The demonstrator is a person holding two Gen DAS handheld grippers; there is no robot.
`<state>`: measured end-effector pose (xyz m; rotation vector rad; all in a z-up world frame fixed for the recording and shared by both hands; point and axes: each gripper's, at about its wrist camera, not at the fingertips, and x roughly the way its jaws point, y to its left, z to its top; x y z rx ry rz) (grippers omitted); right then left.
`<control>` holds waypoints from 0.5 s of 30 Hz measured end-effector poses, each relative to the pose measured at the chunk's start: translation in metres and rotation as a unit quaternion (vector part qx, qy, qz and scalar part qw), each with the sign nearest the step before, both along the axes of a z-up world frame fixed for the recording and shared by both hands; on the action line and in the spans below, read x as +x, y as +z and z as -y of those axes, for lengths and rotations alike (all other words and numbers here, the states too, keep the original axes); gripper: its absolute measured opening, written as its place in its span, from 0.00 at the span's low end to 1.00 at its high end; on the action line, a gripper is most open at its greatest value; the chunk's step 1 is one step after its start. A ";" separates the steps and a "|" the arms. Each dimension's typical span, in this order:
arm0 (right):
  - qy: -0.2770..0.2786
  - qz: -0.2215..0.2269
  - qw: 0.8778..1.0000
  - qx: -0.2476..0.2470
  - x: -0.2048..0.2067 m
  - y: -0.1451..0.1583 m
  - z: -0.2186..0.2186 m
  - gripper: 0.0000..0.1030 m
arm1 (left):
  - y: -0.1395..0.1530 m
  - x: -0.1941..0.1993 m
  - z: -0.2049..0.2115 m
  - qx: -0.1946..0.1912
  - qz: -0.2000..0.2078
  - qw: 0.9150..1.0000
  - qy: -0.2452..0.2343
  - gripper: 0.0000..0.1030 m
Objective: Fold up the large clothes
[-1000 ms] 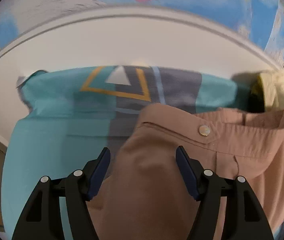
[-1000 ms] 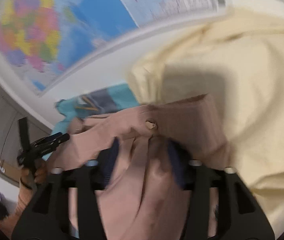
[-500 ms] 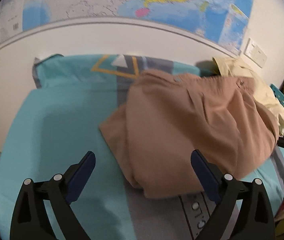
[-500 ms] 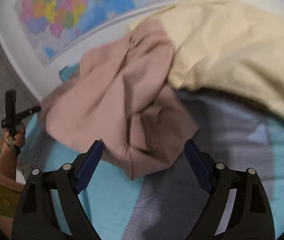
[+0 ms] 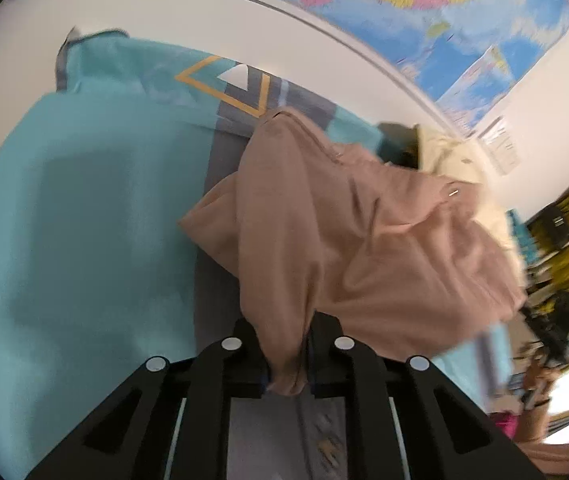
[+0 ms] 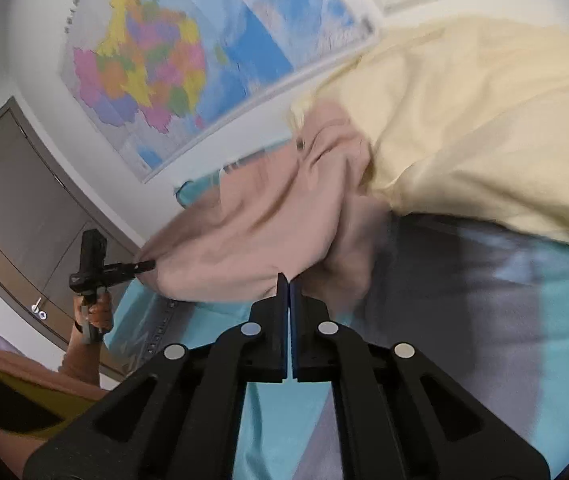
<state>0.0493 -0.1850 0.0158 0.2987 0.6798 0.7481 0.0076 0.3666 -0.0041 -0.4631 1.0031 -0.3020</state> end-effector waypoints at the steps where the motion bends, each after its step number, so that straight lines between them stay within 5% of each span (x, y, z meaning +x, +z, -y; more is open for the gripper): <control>1: -0.008 -0.001 1.000 -0.002 -0.009 0.002 0.009 0.01 | 0.002 -0.009 -0.002 -0.015 -0.004 1.000 -0.003 0.10; 3: -0.019 -0.025 1.000 0.002 -0.016 -0.007 0.017 0.01 | -0.001 -0.025 0.003 -0.016 -0.013 1.000 -0.016 0.10; 5: -0.015 -0.064 0.997 -0.029 -0.012 -0.030 0.011 0.01 | -0.015 -0.030 0.012 0.025 -0.040 0.999 -0.017 0.12; 8: -0.031 -0.100 0.993 -0.060 0.002 -0.050 0.009 0.04 | -0.016 -0.027 0.014 0.075 -0.035 0.997 0.001 0.33; 11: -0.090 -0.068 0.989 -0.098 0.008 -0.032 0.006 0.35 | 0.018 -0.027 0.022 0.155 0.032 0.987 0.035 0.54; 15: -0.081 0.017 0.991 -0.109 0.007 0.003 -0.018 0.52 | 0.049 -0.016 0.047 0.197 0.100 0.975 0.001 0.73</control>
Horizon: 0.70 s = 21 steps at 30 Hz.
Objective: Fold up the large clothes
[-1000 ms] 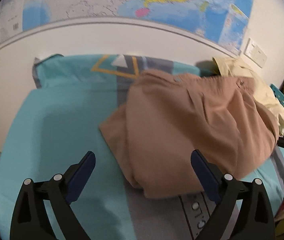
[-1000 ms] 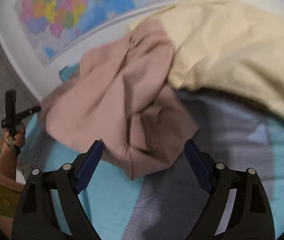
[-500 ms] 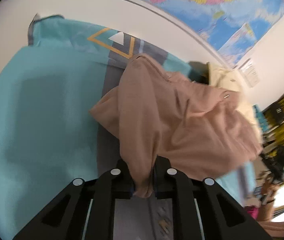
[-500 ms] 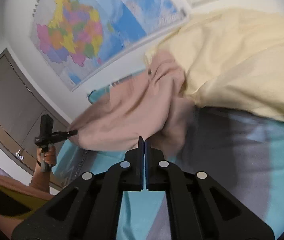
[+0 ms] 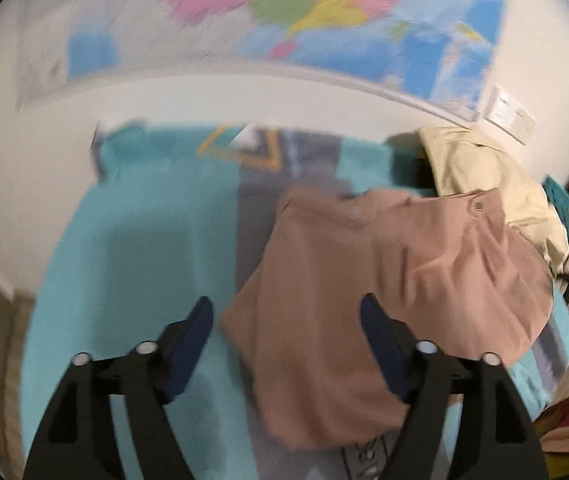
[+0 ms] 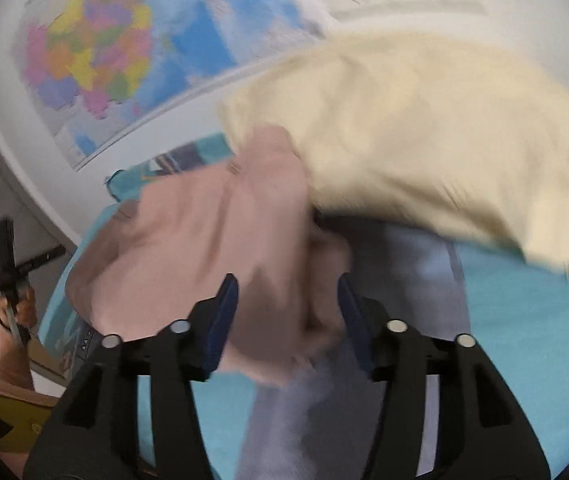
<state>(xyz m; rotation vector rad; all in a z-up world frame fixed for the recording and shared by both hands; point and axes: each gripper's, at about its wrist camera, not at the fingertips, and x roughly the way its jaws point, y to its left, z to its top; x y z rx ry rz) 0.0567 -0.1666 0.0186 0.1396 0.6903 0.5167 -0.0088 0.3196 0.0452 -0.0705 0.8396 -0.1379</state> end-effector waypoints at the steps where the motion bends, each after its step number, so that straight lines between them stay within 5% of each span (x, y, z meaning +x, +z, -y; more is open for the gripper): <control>1: 0.013 0.017 1.000 -0.009 0.002 0.006 -0.014 0.53 | 0.001 0.007 0.009 0.007 0.001 1.000 -0.018 0.73; 5: 0.067 0.026 0.997 -0.040 0.028 0.008 -0.072 0.62 | -0.016 0.047 0.044 0.011 -0.040 0.997 -0.070 0.74; 10: 0.088 -0.010 0.991 -0.099 0.072 -0.020 -0.133 0.60 | -0.050 0.075 0.077 0.046 -0.082 0.990 -0.103 0.70; 12: 0.081 -0.025 0.990 -0.114 0.087 -0.029 -0.145 0.44 | -0.062 0.080 0.081 0.067 -0.093 0.988 -0.102 0.51; 15: 0.081 -0.045 0.990 -0.104 0.107 -0.037 -0.148 0.07 | -0.065 0.086 0.082 0.080 -0.078 0.989 -0.093 0.29; 18: 0.071 -0.023 0.994 -0.085 0.107 -0.025 -0.142 0.02 | -0.055 0.098 0.076 0.054 -0.060 0.994 -0.068 0.11; 21: 0.051 0.032 0.997 -0.043 0.101 0.005 -0.131 0.02 | -0.037 0.112 0.077 0.039 -0.033 0.997 -0.051 0.04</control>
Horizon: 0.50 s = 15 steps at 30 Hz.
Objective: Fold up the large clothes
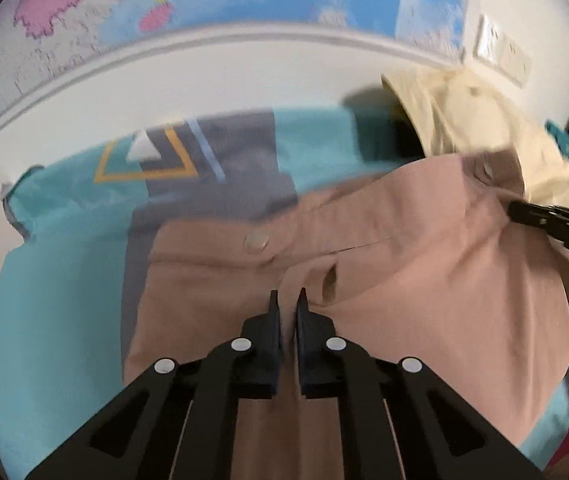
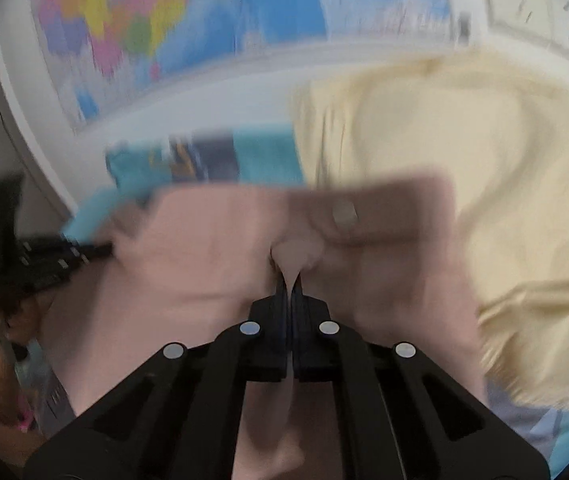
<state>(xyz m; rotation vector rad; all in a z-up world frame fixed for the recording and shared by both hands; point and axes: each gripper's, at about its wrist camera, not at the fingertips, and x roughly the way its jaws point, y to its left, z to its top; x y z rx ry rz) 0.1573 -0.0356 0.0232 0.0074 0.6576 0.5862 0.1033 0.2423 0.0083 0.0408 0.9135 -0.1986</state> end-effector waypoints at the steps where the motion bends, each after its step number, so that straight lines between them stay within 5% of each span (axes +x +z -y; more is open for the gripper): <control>1: -0.006 0.012 1.000 0.020 0.001 0.007 0.005 0.02 | 0.005 0.002 0.002 0.001 0.013 1.000 0.006 0.04; 5: -0.014 -0.054 0.998 0.004 0.027 -0.017 0.003 0.02 | 0.004 0.016 0.003 0.011 0.031 0.999 0.018 0.06; 7: -0.021 -0.081 0.996 -0.009 0.033 -0.035 0.005 0.08 | -0.013 0.025 0.004 0.022 -0.002 1.000 0.015 0.18; 11: -0.020 -0.081 0.997 -0.009 0.025 -0.037 0.012 0.17 | -0.017 0.020 -0.010 -0.012 -0.012 1.000 0.016 0.31; 12: -0.018 -0.077 0.997 -0.010 0.022 -0.035 0.014 0.20 | -0.011 0.016 -0.016 -0.025 -0.003 0.999 0.021 0.41; 15: -0.018 -0.051 0.998 -0.009 0.008 -0.022 0.019 0.32 | 0.007 0.001 -0.033 -0.038 0.032 0.998 0.027 0.49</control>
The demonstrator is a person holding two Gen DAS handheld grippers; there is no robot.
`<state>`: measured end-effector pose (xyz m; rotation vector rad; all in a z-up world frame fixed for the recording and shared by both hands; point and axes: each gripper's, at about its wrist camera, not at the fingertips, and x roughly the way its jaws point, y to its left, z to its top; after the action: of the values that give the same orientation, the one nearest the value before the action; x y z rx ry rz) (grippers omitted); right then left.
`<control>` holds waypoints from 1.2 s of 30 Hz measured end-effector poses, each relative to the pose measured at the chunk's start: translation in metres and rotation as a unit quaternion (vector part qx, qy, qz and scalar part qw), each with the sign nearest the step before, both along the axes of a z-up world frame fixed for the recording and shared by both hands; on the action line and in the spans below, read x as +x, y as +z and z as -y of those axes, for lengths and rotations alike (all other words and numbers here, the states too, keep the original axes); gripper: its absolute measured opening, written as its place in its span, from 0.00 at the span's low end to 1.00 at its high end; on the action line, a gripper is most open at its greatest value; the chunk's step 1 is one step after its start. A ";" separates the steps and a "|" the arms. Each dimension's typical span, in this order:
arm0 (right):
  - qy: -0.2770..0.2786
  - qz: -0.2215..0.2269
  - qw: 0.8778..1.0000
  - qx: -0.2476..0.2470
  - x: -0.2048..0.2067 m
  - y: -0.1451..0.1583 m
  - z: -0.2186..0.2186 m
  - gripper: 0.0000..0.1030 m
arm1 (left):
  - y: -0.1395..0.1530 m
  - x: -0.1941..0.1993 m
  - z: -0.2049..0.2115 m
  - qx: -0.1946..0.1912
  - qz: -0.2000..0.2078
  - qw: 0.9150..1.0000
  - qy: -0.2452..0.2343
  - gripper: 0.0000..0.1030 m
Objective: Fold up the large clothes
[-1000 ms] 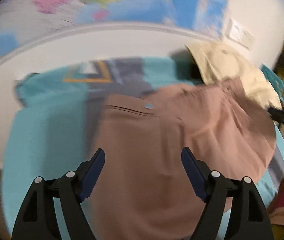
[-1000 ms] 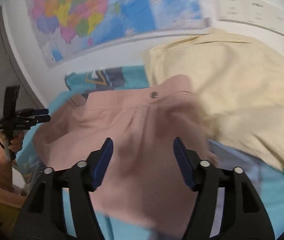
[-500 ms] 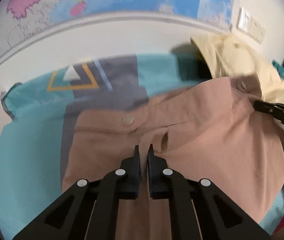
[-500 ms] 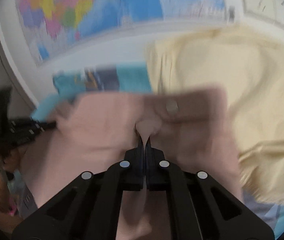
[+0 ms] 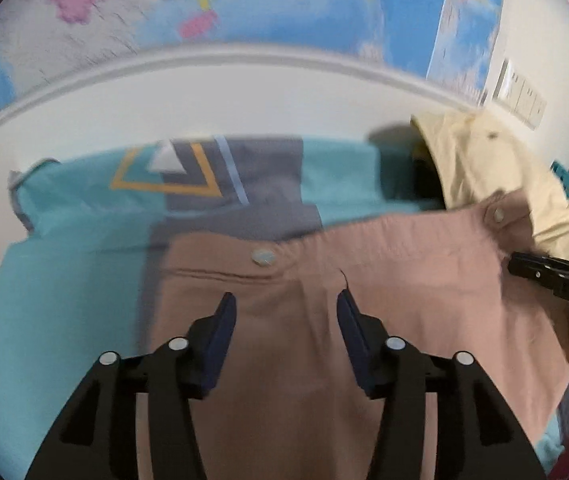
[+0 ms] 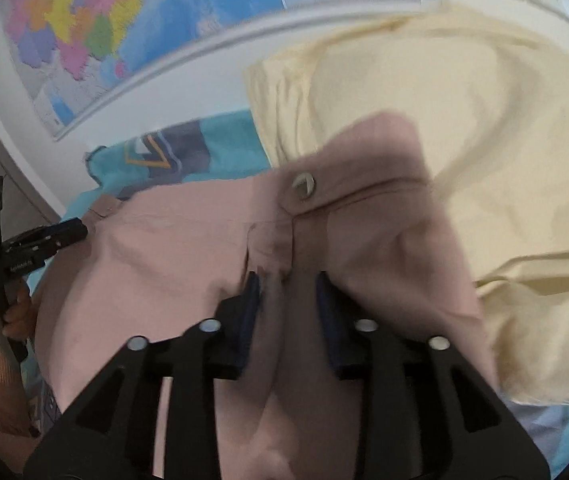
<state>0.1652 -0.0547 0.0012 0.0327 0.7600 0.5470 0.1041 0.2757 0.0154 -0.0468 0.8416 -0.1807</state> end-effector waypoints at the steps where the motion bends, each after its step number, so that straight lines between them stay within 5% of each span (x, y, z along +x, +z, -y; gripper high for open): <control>1: 0.004 0.013 1.000 0.006 -0.009 0.006 0.006 0.34 | 0.004 -0.005 -0.005 0.001 0.005 1.000 0.001 0.49; 6: 0.018 0.028 0.999 0.014 -0.028 0.011 0.017 0.38 | 0.003 -0.031 -0.019 0.017 0.004 1.000 -0.005 0.55; 15: -0.029 -0.025 0.999 0.029 -0.008 -0.023 0.046 0.35 | -0.033 -0.031 -0.037 0.033 -0.032 0.998 0.036 0.56; 21: -0.002 0.012 0.999 0.035 -0.039 0.000 0.041 0.42 | -0.015 -0.048 -0.029 0.067 0.000 0.997 0.042 0.57; 26: 0.040 0.030 0.998 0.025 -0.067 0.006 0.023 0.60 | -0.011 -0.060 -0.020 0.084 0.010 0.995 0.042 0.63; 31: 0.060 0.018 0.998 -0.001 -0.067 -0.011 0.006 0.59 | -0.015 -0.065 -0.013 0.088 0.005 0.995 0.036 0.65; 36: 0.006 0.000 1.000 -0.009 -0.044 -0.036 0.019 0.53 | -0.022 -0.067 -0.012 0.095 -0.002 0.995 0.042 0.67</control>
<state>0.1213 -0.0738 -0.0345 0.0125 0.7649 0.5515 0.0368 0.2876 -0.0069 0.0961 0.8563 -0.0216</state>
